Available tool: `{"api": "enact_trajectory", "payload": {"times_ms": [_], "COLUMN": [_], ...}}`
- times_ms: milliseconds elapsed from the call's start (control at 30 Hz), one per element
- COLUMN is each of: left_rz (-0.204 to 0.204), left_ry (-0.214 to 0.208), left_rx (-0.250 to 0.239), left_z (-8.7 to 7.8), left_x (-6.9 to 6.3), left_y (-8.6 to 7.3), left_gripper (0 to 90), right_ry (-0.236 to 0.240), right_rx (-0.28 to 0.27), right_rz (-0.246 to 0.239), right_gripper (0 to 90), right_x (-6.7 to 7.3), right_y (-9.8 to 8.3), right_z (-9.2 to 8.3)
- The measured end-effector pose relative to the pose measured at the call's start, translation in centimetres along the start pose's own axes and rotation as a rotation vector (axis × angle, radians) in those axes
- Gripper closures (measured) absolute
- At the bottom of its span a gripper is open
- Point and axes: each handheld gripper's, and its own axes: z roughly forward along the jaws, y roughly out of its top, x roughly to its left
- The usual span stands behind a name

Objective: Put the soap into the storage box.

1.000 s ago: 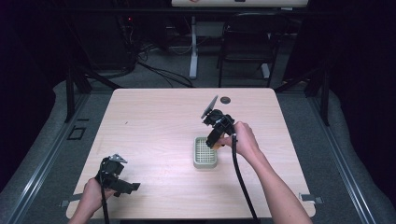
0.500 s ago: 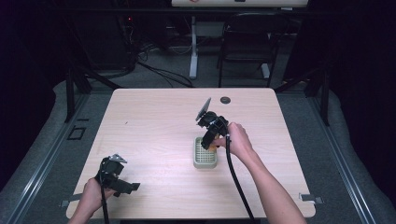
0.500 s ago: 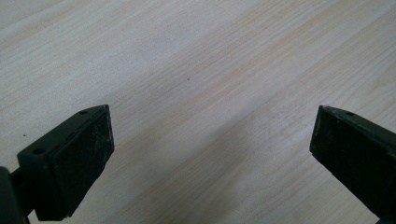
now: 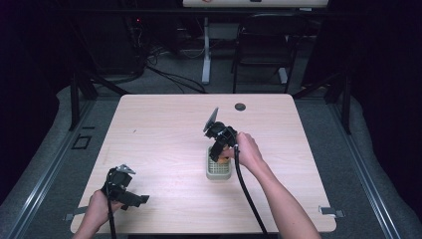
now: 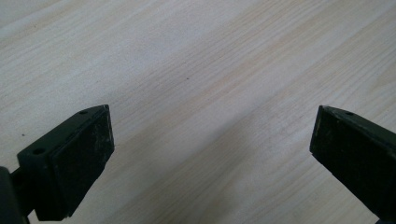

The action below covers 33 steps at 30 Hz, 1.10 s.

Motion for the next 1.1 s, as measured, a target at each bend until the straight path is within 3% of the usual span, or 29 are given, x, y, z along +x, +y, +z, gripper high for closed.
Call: {"api": "enact_trajectory", "payload": {"times_ms": [367, 1100], "left_rz": [-0.002, -0.002], "left_ry": [-0.004, -0.003], "left_rx": [-0.001, 0.002], "left_z": [0.0, 0.0], "left_x": [0.0, 0.1], "left_y": [0.0, 0.0], "left_gripper": [0.0, 0.0], "right_ry": [0.007, 0.014], "right_rx": [0.035, 0.046], "right_rz": [-0.006, -0.010], "right_gripper": [26.6, 26.5], "right_x": [0.0, -0.1], "right_y": [0.6, 0.7], "right_z": [1.4, 3.2]}}
